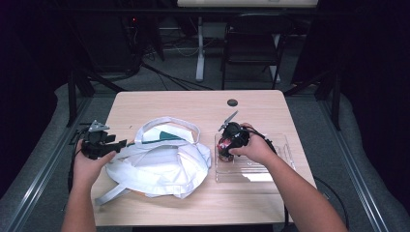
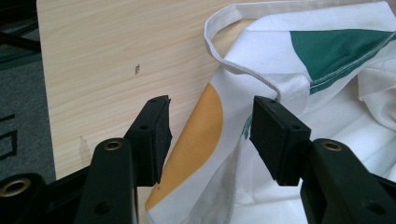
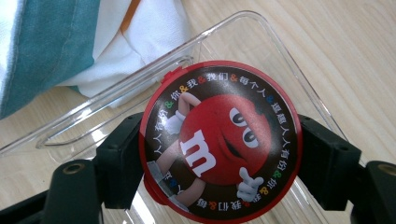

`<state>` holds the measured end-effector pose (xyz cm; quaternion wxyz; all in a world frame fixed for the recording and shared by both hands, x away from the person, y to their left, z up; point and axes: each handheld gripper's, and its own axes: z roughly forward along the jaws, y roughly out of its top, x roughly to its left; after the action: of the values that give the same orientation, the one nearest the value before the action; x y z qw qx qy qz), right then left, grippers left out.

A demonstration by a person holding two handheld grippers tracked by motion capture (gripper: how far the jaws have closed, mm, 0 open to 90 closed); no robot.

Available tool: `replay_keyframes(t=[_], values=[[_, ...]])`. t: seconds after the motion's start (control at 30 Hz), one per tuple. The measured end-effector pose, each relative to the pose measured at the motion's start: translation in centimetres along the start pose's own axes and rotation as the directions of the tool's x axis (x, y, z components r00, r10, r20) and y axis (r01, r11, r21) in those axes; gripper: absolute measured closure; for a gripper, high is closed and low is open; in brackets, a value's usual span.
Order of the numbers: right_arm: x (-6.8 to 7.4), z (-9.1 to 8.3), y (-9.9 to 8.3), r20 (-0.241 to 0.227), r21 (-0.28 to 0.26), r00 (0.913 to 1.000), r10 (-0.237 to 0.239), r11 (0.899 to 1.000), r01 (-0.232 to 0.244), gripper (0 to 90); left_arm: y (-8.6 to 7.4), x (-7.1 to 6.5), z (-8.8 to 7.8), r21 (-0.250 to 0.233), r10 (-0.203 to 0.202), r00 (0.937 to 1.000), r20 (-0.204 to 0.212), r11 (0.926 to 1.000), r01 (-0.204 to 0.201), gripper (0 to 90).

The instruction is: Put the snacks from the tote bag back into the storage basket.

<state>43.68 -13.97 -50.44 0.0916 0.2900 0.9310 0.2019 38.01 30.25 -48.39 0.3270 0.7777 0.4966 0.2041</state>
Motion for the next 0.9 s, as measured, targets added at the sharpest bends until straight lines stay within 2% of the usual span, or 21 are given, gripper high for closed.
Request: replay_keyframes(t=[0.17, 0.33, 0.53, 0.87, 0.9], values=[[0.04, 0.27, 0.08, 0.000, 0.013, 1.0000, -0.003, 1.000, 0.003, 25.2, -0.01, 0.07, -0.11, -0.006, 0.001, 1.0000, -0.002, 1.0000, -0.001, 47.7], [-0.20, 0.21, 0.14, -0.020, 0.006, 0.9997, 0.013, 1.000, -0.013, 25.2, 0.00, 0.07, -0.16, -0.008, 0.002, 1.0000, -0.002, 1.0000, -0.002, 47.7], [-0.18, -0.03, 0.16, -0.020, -0.010, 0.9996, 0.021, 1.000, -0.021, 25.1, 0.02, 0.05, -0.23, -0.008, 0.001, 1.0000, -0.004, 1.0000, -0.001, 47.7], [-0.14, -0.22, 0.10, -0.020, -0.003, 0.9997, 0.016, 1.000, -0.016, 23.3, 0.01, 0.03, -0.17, -0.008, -0.001, 1.0000, -0.002, 1.0000, 0.001, 47.6], [-0.04, -0.14, 0.04, -0.021, -0.018, 0.9993, 0.031, 0.999, -0.031, 23.1, 0.01, 0.04, -0.19, -0.009, -0.002, 1.0000, -0.002, 1.0000, 0.002, 47.7]])
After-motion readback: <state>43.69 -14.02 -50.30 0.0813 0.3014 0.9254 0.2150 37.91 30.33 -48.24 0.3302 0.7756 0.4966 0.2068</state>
